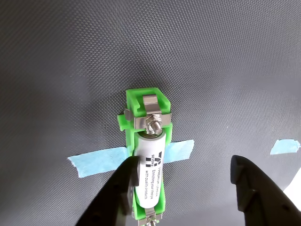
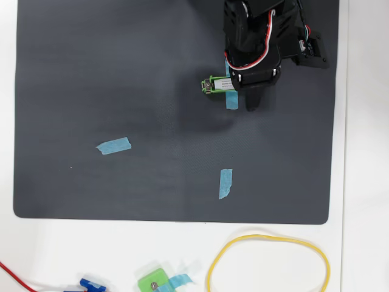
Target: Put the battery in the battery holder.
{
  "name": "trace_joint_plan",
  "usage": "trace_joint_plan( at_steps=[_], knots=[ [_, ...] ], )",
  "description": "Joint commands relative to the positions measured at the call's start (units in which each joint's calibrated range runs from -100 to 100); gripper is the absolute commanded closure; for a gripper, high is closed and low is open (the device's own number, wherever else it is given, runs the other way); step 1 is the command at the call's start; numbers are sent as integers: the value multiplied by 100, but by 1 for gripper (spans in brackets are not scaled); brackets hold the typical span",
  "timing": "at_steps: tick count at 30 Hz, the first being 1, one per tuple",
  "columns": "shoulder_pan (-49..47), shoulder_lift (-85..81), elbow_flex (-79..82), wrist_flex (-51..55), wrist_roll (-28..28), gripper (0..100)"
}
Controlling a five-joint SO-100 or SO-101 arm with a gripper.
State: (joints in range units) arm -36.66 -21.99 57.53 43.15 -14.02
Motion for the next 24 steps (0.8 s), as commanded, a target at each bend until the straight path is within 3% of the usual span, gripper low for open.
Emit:
trace_joint_plan(
  at_steps=[1,6,9,24],
  knots=[
    [-65,-23,-185,20,-7,79],
    [-34,-23,-185,20,14,81],
    [-13,-23,-185,20,30,100],
    [-65,787,-714,457,35,100]
  ],
)
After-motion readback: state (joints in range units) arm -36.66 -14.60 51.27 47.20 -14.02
